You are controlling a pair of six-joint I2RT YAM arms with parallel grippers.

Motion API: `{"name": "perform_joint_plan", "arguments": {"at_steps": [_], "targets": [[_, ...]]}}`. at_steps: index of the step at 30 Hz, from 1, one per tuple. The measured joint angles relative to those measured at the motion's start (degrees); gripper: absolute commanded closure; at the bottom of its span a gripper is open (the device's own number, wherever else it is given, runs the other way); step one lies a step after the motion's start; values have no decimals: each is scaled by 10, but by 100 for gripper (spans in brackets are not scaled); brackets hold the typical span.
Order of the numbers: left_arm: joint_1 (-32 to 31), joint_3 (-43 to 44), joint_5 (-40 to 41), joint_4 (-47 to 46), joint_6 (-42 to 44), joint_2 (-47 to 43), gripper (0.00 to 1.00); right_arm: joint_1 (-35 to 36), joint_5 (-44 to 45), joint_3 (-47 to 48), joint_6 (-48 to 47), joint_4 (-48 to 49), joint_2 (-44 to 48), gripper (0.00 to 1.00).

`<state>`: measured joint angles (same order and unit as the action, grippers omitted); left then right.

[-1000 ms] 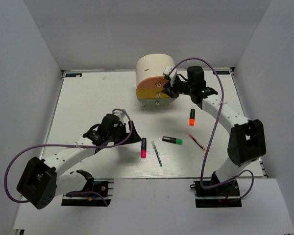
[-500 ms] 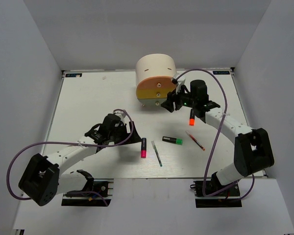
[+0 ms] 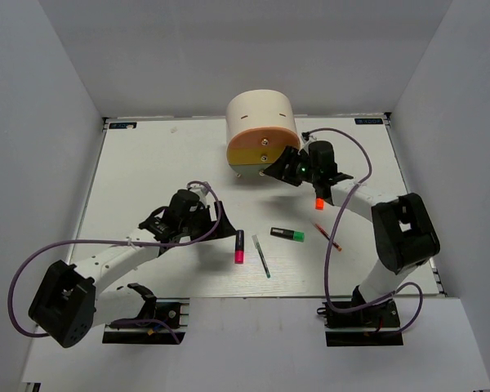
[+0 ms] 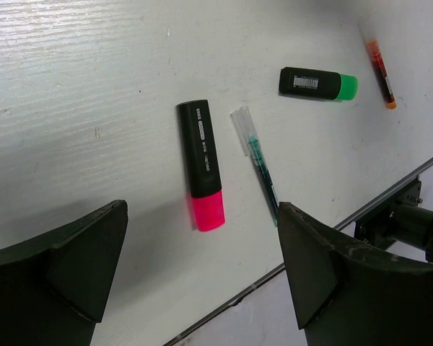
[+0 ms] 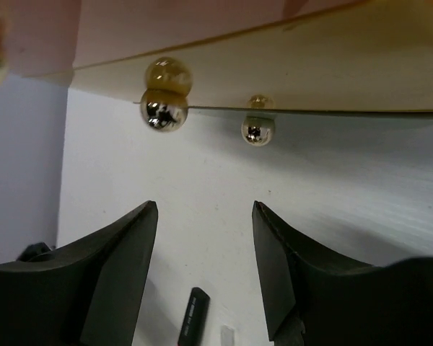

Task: Sort the stationery into containers
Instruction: Open the drawer in the storage box.

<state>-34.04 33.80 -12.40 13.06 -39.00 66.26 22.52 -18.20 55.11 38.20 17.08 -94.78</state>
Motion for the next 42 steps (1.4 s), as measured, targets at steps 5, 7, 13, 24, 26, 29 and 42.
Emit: {"name": "perform_joint_plan", "arguments": {"at_steps": [5,7,13,24,26,29,42], "targets": [[0,0,0,4,-1,-2,6,1,6,35,76,8,-48,39],[0,0,2,5,-1,-2,6,1,7,48,94,13,-56,39],[0,0,7,6,-4,0,6,1,12,65,134,39,-63,39],[0,10,8,19,-5,21,6,4,26,66,174,74,-86,53],[0,14,8,20,-5,23,6,4,28,66,179,77,-90,58],[0,17,8,19,-5,27,6,5,28,70,184,87,-95,66],[-14,68,12,33,-5,97,6,5,24,17,184,121,-66,75]]}}
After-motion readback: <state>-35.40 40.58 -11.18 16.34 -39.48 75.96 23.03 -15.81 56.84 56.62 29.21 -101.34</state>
